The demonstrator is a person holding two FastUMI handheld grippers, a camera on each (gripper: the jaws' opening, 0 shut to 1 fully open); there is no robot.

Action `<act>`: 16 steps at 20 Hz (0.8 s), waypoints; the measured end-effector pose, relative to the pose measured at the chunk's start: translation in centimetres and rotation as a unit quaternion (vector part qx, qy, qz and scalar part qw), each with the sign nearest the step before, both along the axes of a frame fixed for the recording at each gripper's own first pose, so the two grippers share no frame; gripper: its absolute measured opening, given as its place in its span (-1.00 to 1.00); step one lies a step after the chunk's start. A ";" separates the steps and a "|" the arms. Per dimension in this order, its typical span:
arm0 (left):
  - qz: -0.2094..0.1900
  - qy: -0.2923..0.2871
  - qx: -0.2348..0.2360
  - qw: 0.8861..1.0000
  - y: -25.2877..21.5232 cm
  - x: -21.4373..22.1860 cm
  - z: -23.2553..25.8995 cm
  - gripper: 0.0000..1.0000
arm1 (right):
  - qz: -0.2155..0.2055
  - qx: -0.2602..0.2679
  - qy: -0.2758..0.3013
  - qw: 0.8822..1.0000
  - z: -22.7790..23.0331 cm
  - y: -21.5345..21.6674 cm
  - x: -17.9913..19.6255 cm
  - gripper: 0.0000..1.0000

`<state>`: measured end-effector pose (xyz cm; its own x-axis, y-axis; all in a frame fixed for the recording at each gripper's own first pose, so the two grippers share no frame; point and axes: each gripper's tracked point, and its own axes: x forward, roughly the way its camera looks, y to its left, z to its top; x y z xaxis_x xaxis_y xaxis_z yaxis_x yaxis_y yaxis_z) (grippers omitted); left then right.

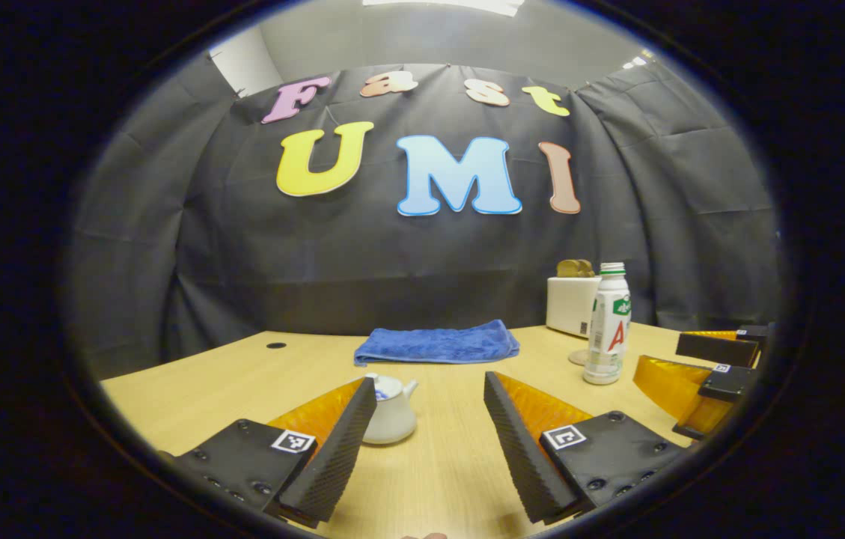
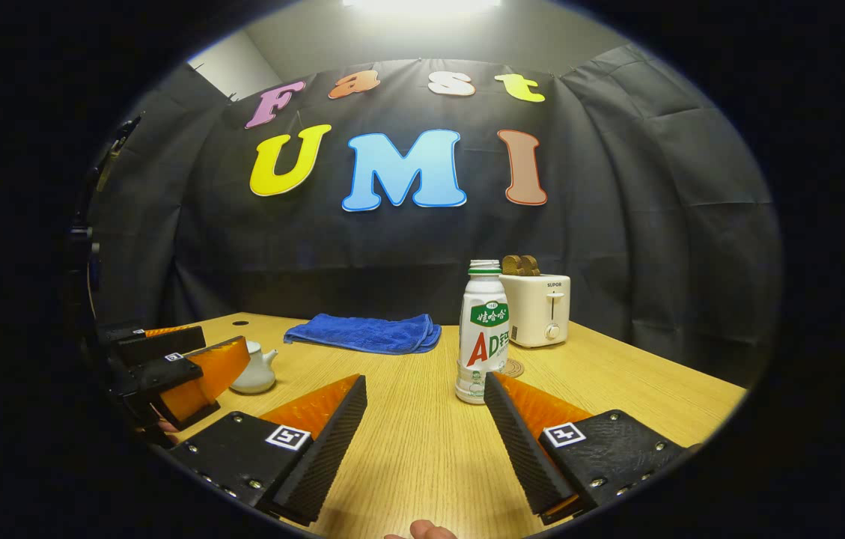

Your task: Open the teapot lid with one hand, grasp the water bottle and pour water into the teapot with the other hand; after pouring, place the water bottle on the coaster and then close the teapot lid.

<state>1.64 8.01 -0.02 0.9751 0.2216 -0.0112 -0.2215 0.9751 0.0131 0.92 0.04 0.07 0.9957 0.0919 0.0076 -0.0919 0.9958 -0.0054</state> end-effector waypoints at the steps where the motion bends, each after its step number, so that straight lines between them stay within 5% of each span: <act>1: 0.007 0.002 0.000 1.000 0.8 0.4 0.1 1.00 | 0.000 0.000 0.000 1.000 0.0 0.0 0.0 0.94; 8: 0.019 0.038 -0.061 0.997 5.9 5.6 -1.3 0.99 | 0.000 0.000 0.000 1.000 0.0 0.0 0.0 0.94; 13: 0.027 0.066 -0.051 0.996 7.1 7.3 -2.9 0.93 | 0.000 0.000 -0.001 1.000 0.0 0.0 0.0 0.94; 16: 0.037 0.064 -0.026 0.997 7.4 7.5 -2.6 0.58 | 0.000 0.000 0.000 1.000 0.0 0.0 0.1 0.94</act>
<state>9.12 15.37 -2.65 0.9461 0.2883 -0.1478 -0.2920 0.9564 -0.0039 0.98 0.05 0.06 0.9958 0.0911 0.0081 -0.0910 0.9958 -0.0059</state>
